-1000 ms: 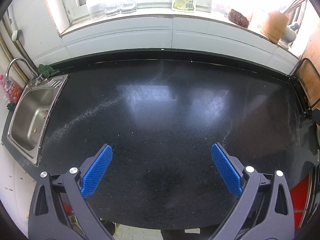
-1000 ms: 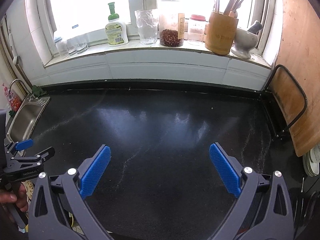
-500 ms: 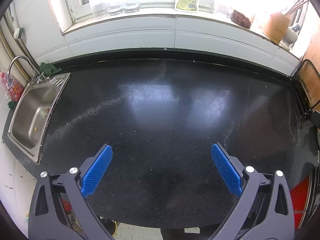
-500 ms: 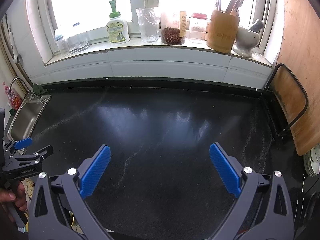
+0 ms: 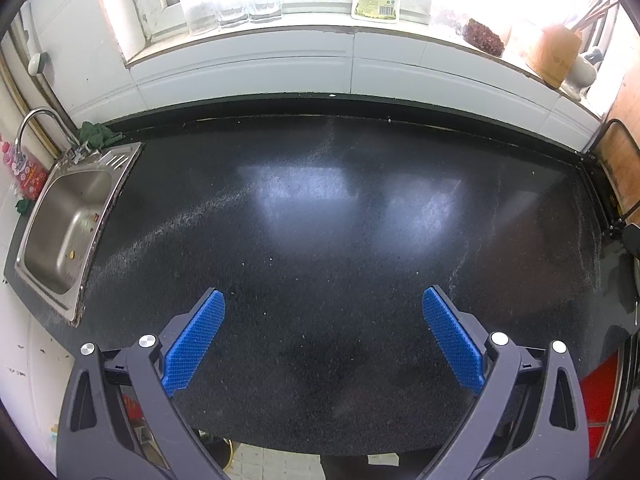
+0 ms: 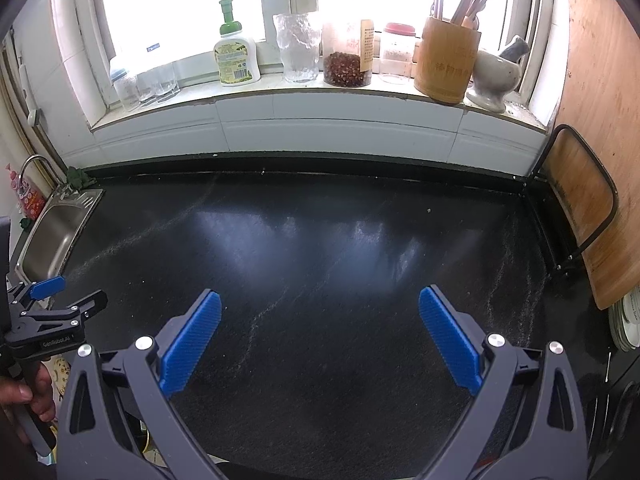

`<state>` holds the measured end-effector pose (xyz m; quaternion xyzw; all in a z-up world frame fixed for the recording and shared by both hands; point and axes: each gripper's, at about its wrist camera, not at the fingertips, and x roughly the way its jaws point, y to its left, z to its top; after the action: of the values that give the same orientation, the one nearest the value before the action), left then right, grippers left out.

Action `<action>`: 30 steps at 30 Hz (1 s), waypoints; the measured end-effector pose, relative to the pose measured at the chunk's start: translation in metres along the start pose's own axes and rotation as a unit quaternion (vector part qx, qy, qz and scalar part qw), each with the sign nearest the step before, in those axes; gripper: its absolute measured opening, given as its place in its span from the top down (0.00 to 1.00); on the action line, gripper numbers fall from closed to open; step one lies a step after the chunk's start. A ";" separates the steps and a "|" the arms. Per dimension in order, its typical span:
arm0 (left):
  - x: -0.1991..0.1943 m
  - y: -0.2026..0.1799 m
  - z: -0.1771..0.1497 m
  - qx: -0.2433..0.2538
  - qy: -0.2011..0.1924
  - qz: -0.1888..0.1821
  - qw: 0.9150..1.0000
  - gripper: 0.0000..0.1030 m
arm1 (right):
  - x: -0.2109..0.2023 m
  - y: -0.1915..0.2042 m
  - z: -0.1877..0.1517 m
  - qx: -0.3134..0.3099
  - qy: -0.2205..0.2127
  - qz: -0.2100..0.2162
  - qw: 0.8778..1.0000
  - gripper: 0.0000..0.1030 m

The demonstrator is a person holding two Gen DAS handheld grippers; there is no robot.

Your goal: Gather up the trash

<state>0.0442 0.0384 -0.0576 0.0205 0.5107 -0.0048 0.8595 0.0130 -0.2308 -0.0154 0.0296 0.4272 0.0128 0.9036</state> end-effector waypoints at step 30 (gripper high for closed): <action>0.000 -0.003 0.002 -0.001 0.000 0.001 1.000 0.06 | 0.001 -0.001 0.000 0.001 -0.001 0.002 1.000 0.07</action>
<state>0.0455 0.0354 -0.0567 0.0200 0.5106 -0.0035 0.8596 0.0136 -0.2315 -0.0157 0.0309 0.4265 0.0143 0.9039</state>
